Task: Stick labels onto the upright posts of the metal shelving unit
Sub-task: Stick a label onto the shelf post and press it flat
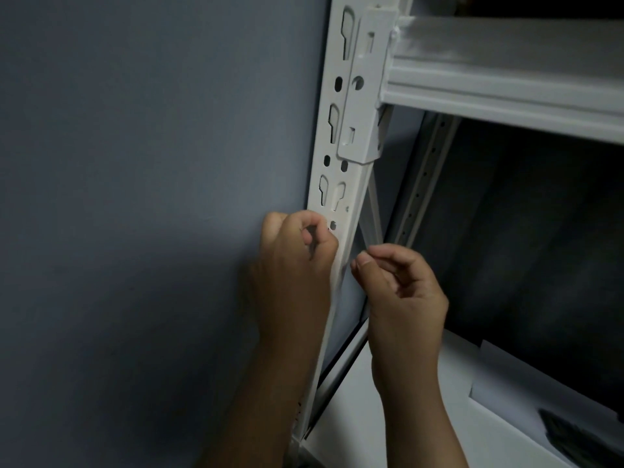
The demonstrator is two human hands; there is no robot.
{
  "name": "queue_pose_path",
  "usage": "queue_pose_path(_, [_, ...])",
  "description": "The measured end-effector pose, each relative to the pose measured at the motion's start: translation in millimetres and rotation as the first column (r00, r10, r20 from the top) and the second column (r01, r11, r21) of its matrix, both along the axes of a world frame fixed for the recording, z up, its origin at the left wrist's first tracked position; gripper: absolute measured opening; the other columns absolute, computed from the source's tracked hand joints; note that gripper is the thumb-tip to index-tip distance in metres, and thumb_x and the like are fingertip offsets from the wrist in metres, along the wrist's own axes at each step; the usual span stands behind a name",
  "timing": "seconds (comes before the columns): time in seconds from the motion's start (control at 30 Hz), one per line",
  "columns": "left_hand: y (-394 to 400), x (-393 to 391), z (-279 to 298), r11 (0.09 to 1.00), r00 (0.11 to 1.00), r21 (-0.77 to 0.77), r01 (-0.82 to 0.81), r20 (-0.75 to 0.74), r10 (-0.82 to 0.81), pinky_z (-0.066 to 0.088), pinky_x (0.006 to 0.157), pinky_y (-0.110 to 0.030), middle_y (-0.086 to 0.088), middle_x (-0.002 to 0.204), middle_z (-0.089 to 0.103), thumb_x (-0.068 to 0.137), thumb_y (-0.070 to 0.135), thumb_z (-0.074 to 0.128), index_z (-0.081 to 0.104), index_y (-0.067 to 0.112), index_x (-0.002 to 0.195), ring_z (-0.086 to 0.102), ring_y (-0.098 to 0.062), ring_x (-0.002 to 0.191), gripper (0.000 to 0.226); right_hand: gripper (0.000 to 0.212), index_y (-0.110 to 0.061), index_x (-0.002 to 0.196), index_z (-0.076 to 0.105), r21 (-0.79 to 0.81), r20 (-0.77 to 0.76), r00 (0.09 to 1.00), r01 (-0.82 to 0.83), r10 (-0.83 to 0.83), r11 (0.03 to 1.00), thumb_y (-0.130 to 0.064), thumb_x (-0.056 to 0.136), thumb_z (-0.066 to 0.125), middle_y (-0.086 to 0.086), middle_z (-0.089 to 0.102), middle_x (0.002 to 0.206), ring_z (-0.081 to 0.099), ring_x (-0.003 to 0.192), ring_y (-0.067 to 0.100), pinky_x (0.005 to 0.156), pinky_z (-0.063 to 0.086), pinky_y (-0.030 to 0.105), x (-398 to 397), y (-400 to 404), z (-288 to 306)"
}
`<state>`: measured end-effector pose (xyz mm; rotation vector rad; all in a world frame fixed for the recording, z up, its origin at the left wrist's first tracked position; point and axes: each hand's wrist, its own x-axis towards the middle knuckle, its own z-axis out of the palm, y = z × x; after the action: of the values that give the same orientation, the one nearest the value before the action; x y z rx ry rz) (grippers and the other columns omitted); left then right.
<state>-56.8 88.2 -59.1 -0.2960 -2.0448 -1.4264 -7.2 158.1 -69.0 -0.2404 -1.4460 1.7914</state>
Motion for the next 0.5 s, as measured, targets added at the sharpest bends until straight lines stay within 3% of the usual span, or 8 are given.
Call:
queue_pose_path(0.17, [0.1,0.6,-3.5,0.998,0.999,0.044,0.043,-0.016,-0.042,0.045,0.052,-0.027,0.006,0.082,0.05,0.089,0.02,0.057,0.058,0.027,0.077,0.054,-0.012,0.059,0.014,0.015,-0.008,0.084,0.065,-0.014,-0.001,1.0,-0.002,0.002,1.0,0.007,0.083,0.065,-0.003,0.067,0.064,0.06,0.062,0.007,0.066,0.053,0.015,-0.2,0.6,0.6])
queue_pose_path(0.37, [-0.9,0.8,-6.0,0.988,0.993,0.112,0.107,0.029,-0.111,0.043,0.056,-0.015,0.011,0.076,0.046,0.093,0.019,0.055,0.059,0.026,0.079,0.05,-0.006,0.061,0.016,0.016,-0.01,0.083,0.066,-0.019,-0.008,1.0,-0.005,0.005,1.0,0.006,0.083,0.065,-0.002,0.065,0.063,0.061,0.062,0.008,0.067,0.053,0.015,1.7,1.3,-0.7])
queue_pose_path(0.5, [-5.0,4.9,-6.0,0.962,0.98,0.215,0.171,0.065,-0.189,0.038,0.056,-0.006,0.008,0.075,0.051,0.091,0.018,0.059,0.056,0.034,0.07,0.051,0.003,0.06,0.027,0.018,-0.012,0.082,0.067,-0.002,-0.023,1.0,-0.021,0.021,1.0,0.006,0.082,0.067,-0.002,0.068,0.068,0.063,0.065,0.008,0.067,0.053,0.015,2.4,-0.2,0.8])
